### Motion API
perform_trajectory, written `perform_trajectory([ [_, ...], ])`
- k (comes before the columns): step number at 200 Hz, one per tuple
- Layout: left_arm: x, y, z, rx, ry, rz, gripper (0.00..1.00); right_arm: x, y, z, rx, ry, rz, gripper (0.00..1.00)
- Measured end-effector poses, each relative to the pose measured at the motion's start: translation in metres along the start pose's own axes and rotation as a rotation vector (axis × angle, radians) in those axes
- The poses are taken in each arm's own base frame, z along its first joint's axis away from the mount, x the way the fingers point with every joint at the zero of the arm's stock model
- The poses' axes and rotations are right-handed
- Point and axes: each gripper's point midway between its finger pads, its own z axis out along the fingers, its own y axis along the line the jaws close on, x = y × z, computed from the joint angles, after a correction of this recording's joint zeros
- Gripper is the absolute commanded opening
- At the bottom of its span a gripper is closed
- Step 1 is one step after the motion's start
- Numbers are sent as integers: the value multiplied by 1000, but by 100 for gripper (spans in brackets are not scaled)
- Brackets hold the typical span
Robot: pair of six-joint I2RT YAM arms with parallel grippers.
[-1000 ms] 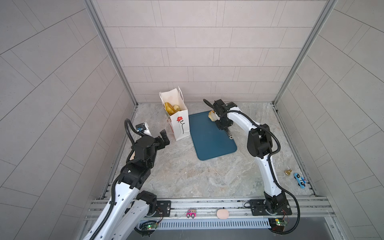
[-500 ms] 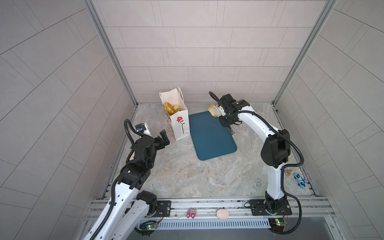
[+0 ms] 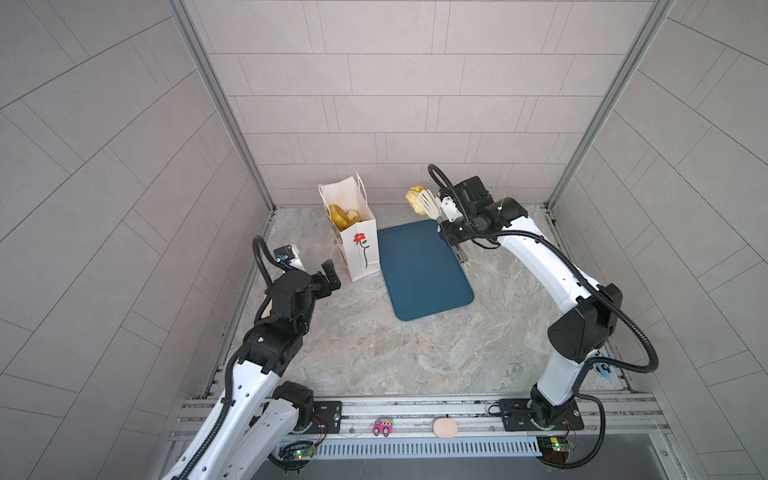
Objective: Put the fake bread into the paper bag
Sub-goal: 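Lift the flaky roll in the tongs and carry it over the bag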
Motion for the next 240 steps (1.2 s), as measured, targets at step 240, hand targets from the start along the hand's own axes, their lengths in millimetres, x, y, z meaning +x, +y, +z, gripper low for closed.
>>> perform_trajectory([
  [240,5,-5,6,11,26,4,100,-66,171,-10,-250,-215,-278,20],
])
